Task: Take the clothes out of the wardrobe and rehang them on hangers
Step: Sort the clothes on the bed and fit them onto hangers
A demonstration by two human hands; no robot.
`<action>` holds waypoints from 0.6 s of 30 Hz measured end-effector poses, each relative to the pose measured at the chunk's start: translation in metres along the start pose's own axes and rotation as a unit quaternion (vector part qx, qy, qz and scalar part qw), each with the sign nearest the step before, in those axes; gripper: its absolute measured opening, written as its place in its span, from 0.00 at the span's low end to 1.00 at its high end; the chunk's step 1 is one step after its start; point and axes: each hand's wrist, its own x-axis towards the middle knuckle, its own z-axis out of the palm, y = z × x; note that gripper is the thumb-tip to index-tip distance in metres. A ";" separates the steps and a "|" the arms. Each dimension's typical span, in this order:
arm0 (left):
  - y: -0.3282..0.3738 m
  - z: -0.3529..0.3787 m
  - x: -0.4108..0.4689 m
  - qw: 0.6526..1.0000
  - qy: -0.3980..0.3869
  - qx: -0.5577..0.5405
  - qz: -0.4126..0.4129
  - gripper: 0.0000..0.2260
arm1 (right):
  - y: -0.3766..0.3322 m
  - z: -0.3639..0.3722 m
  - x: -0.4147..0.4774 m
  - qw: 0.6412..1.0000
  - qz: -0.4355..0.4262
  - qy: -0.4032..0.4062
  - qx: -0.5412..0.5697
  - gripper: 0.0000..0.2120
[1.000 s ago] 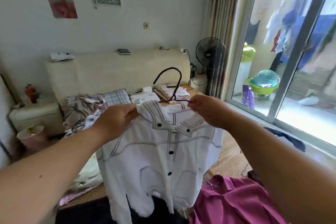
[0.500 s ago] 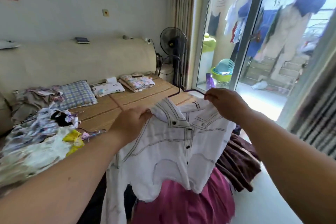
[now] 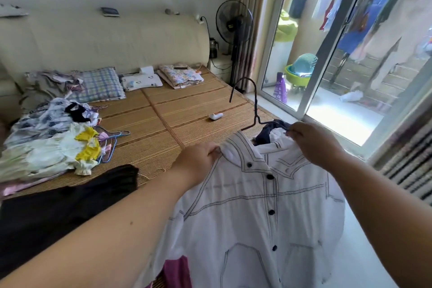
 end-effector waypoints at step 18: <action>-0.256 0.098 0.096 0.952 -0.152 0.037 -0.265 0.11 | -0.008 0.300 0.149 0.956 0.080 -0.274 -0.072 0.12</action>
